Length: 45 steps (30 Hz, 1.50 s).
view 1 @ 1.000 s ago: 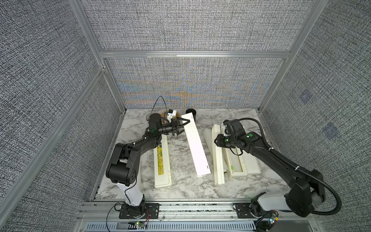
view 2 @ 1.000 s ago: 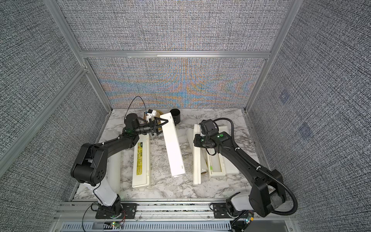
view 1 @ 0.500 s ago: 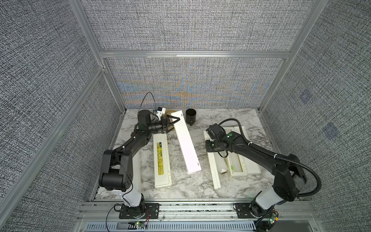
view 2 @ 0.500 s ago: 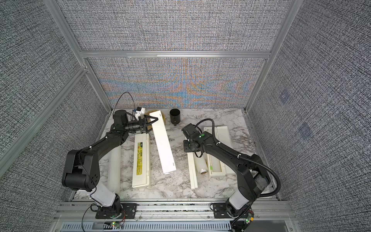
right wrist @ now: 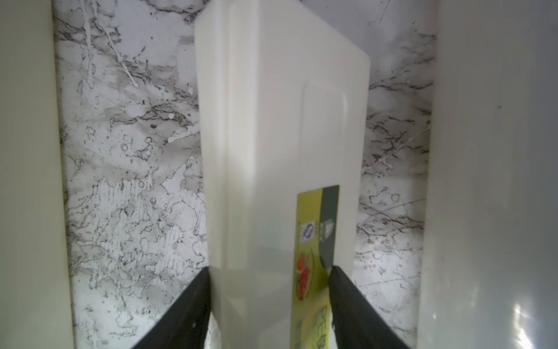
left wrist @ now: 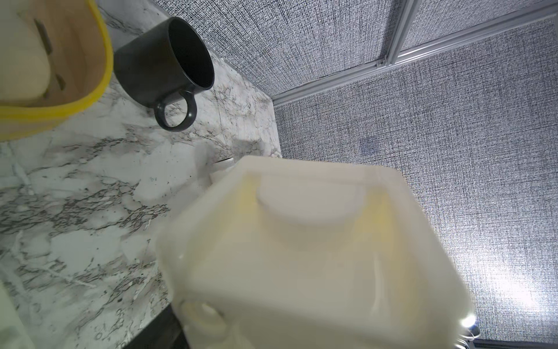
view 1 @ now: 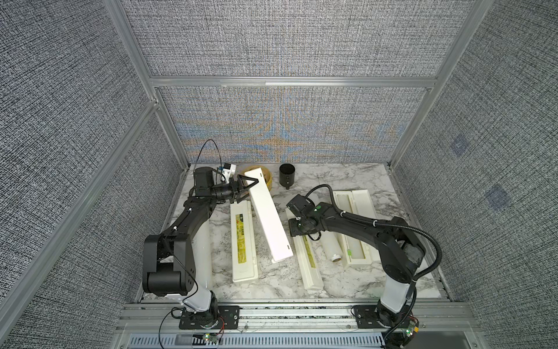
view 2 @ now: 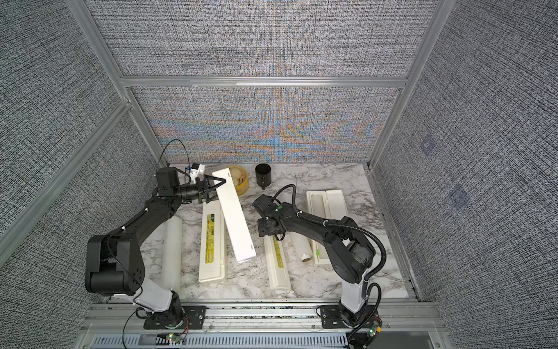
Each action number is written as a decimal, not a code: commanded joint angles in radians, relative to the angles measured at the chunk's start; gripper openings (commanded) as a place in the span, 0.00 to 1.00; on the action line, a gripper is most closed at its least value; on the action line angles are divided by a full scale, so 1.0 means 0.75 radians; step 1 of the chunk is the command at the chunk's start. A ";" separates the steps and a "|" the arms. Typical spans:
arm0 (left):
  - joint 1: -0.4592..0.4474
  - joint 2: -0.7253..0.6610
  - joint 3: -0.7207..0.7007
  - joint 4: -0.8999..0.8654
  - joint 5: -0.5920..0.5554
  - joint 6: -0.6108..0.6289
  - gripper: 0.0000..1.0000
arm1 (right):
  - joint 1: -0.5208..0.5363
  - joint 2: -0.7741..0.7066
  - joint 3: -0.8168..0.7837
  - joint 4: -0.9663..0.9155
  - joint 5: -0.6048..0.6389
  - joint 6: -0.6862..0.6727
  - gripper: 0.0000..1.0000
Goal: Put plastic wrap rolls into dispensers
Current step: Place the lid at the center of the board, then place the plastic wrap cutting box at the center of the board.
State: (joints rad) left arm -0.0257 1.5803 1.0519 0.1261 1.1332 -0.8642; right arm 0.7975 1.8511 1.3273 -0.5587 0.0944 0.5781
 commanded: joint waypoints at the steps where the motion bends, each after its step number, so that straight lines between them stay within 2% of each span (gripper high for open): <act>1: 0.008 -0.012 -0.007 -0.016 0.035 0.028 0.65 | 0.000 0.038 -0.011 0.023 -0.079 0.033 0.63; 5: 0.008 -0.013 -0.014 -0.012 0.031 0.024 0.64 | 0.000 0.080 -0.006 0.041 -0.098 0.008 0.65; 7: 0.008 -0.016 -0.016 -0.010 0.031 0.023 0.65 | 0.001 0.098 -0.005 0.041 -0.109 -0.001 0.71; 9: 0.008 -0.018 -0.020 -0.011 0.030 0.023 0.65 | 0.001 0.107 -0.014 0.060 -0.134 -0.004 0.81; 12: 0.008 -0.018 -0.024 -0.009 0.027 0.022 0.64 | -0.002 0.104 -0.021 0.078 -0.160 -0.006 0.89; 19: 0.008 -0.020 -0.028 -0.007 0.023 0.019 0.64 | -0.040 0.012 -0.060 0.133 -0.216 -0.026 0.90; 23: 0.006 -0.020 -0.030 -0.007 0.020 0.019 0.65 | -0.054 -0.026 -0.054 0.120 -0.224 -0.037 0.96; 27: 0.005 -0.023 -0.032 -0.007 0.017 0.018 0.65 | -0.066 -0.048 -0.063 0.117 -0.247 -0.037 0.97; 31: -0.020 -0.017 -0.027 -0.009 0.015 0.019 0.65 | -0.134 -0.183 -0.105 0.110 -0.303 -0.070 0.96; 34: -0.064 0.011 -0.005 -0.008 0.004 0.021 0.65 | -0.233 -0.355 -0.151 0.107 -0.399 -0.113 0.93; 38: -0.136 0.066 0.042 0.006 -0.009 0.013 0.64 | -0.370 -0.583 -0.225 0.161 -0.644 -0.128 0.88; 40: -0.179 0.090 0.063 0.037 -0.015 -0.005 0.65 | -0.393 -0.662 -0.257 0.221 -0.743 -0.111 0.86; 45: -0.294 0.150 0.111 0.167 -0.022 -0.101 0.65 | -0.401 -0.693 -0.325 0.462 -1.037 0.004 0.80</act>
State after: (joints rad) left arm -0.2211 1.6825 1.1191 0.1604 1.1145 -0.8906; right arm 0.4980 1.3243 1.0950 -0.3336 -0.4995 0.5262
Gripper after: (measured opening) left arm 0.842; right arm 0.801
